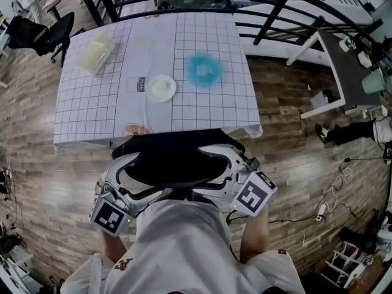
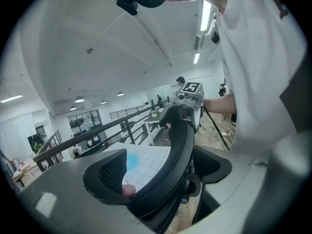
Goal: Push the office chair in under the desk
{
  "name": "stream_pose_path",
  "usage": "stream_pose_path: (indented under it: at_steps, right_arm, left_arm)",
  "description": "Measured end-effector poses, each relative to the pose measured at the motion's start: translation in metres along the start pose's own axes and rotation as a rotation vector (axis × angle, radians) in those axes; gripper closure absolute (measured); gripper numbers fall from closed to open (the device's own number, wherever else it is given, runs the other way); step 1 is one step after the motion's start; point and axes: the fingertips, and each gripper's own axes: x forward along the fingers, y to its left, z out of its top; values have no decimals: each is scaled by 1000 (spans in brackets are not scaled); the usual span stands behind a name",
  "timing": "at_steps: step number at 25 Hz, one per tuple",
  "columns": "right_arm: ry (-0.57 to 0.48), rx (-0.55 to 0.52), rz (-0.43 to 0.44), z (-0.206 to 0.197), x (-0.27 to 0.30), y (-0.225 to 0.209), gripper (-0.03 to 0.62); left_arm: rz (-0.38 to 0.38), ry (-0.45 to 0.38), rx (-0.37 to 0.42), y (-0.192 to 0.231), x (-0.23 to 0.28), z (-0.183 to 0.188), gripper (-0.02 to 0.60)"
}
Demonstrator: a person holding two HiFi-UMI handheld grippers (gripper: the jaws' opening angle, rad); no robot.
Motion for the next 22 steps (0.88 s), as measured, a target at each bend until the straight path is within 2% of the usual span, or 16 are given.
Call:
stream_pose_path:
  at_steps: [11, 13, 14, 16, 18, 22]
  right_arm:
    - [1, -14, -24, 0, -3, 6, 178]
    - [8, -19, -34, 0, -4, 9, 178]
    - [12, -21, -41, 1, -5, 10, 178]
    - [13, -22, -63, 1, -7, 11, 180]
    - [6, -17, -82, 2, -10, 11, 186]
    - [-2, -17, -94, 5, -14, 12, 201]
  left_arm:
    - [1, -27, 13, -6, -4, 4, 153]
    - [-5, -76, -24, -5, -11, 9, 158]
    - [11, -117, -86, -2, -17, 12, 164]
    - [63, -218, -216, 8, -29, 18, 317]
    - [79, -275, -238, 10, -35, 24, 341]
    - [86, -287, -222, 7, -36, 28, 372]
